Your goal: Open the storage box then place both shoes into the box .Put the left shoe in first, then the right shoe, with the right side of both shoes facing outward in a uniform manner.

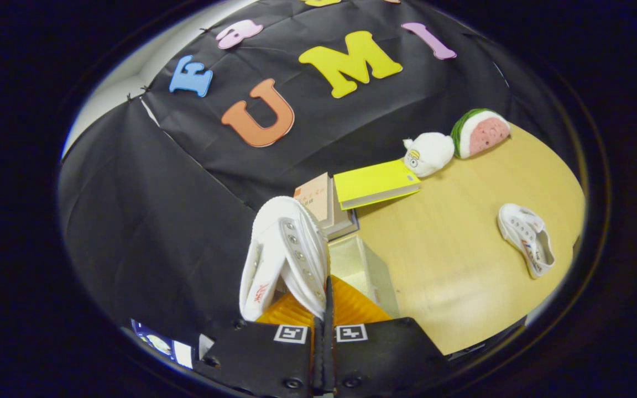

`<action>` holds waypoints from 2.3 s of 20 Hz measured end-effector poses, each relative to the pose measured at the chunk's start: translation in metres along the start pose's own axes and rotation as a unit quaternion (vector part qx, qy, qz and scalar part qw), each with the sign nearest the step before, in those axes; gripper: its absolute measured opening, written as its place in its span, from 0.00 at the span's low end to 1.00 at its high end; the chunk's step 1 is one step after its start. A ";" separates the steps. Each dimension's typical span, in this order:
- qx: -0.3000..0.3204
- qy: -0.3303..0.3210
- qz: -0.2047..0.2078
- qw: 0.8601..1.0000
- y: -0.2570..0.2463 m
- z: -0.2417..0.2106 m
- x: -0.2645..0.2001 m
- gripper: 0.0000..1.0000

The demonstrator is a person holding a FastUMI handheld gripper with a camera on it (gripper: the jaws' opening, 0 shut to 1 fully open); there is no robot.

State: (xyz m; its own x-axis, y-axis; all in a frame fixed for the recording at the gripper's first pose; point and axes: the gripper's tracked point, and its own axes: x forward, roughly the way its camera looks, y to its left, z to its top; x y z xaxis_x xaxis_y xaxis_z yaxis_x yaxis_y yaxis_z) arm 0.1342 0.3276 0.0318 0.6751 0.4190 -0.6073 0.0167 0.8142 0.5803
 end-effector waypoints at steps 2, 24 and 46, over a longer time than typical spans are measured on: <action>0.013 0.008 0.001 1.000 0.014 -0.018 0.026 0.05; 0.068 0.030 -0.101 0.992 -0.006 -0.091 0.142 0.10; -0.270 -0.194 -0.009 0.943 -0.021 0.018 -0.051 0.95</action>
State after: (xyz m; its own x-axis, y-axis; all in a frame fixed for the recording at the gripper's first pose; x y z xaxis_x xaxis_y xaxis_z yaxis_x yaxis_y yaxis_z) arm 0.1131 0.2820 0.0605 0.8992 0.3105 -0.3084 -0.2774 0.9494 0.1471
